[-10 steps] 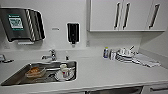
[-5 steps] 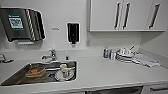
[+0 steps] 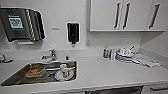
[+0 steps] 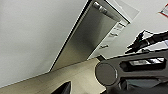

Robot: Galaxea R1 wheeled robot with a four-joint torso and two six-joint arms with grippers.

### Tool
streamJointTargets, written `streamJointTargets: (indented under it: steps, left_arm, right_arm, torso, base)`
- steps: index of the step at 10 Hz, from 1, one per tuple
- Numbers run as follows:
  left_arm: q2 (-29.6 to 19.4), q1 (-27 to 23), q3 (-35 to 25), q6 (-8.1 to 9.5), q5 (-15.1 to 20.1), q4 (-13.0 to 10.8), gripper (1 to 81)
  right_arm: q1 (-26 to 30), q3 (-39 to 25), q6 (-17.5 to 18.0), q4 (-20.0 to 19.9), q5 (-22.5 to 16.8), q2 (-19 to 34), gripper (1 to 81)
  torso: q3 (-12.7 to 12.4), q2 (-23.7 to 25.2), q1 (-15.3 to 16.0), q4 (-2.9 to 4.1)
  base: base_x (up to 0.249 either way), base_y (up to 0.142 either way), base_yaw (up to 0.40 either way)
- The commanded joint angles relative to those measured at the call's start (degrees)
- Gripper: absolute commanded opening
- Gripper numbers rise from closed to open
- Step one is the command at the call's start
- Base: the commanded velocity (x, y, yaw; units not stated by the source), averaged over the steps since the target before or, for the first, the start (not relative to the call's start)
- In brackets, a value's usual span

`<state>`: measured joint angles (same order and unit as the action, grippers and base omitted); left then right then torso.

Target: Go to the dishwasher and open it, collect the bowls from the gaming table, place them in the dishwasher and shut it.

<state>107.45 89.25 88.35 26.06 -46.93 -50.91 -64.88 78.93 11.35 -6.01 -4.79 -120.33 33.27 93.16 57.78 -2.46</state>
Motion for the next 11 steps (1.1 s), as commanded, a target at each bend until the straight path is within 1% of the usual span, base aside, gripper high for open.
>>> streamJointTargets:
  steps: [1, 2, 3, 5, 7, 9, 10, 11]
  left_arm:
    - [-2.85, -2.89, -0.10, -0.40, -0.09, -0.51, 81.1]
    - [-2.67, -2.89, -0.10, -0.40, -0.18, -0.34, 81.1]
    - [-2.41, -2.89, 0.07, -0.40, -0.26, -0.24, 81.1]
    - [-2.14, -2.89, 0.86, -0.31, -0.44, -0.07, 81.1]
    - [-2.14, -2.89, 2.44, 0.04, -0.79, 0.46, 81.1]
    - [-1.97, -2.89, 4.29, 0.22, -2.64, 0.37, 81.1]
    - [-1.79, -2.89, 4.91, 0.22, -3.69, 0.37, 81.1]
    - [-1.88, -2.89, 5.08, 0.22, -3.87, 0.37, 81.1]
  right_arm:
    - [14.26, -8.36, 5.95, -1.02, -7.49, 7.62, 81.1]
    - [17.70, -8.80, 7.96, -1.02, -10.03, 7.80, 81.1]
    - [20.69, -8.72, 10.94, -1.02, -12.59, 7.80, 81.1]
    - [26.06, -7.49, 17.64, -0.93, -15.85, 6.93, 81.1]
    - [31.68, -7.31, 21.77, -0.85, -20.33, 5.52, 81.1]
    - [34.59, -6.52, 25.74, -0.41, -21.66, 4.46, 81.1]
    - [35.90, -5.56, 27.74, -0.32, -23.31, 3.77, 81.1]
    - [37.13, -4.34, 29.85, -0.32, -24.47, 2.62, 81.1]
  torso:
    - [0.00, 0.00, 0.00, 0.00]
    - [0.02, 0.00, 0.02, 0.00]
    - [0.02, 0.00, 0.02, 0.00]
    - [0.05, 0.00, 0.04, 0.00]
    - [0.07, 0.00, 0.06, 0.00]
    - [0.07, 0.00, 0.06, 0.00]
    - [0.07, 0.00, 0.06, 0.00]
    - [0.07, 0.00, 0.06, 0.00]
  base:
    - [0.000, 0.000, 0.000]
    - [0.000, 0.000, 0.000]
    - [0.000, 0.000, 0.000]
    - [0.000, 0.000, 0.000]
    - [0.000, 0.000, 0.000]
    - [0.000, 0.000, 0.000]
    - [0.000, 0.000, 0.000]
    - [0.000, 0.000, 0.000]
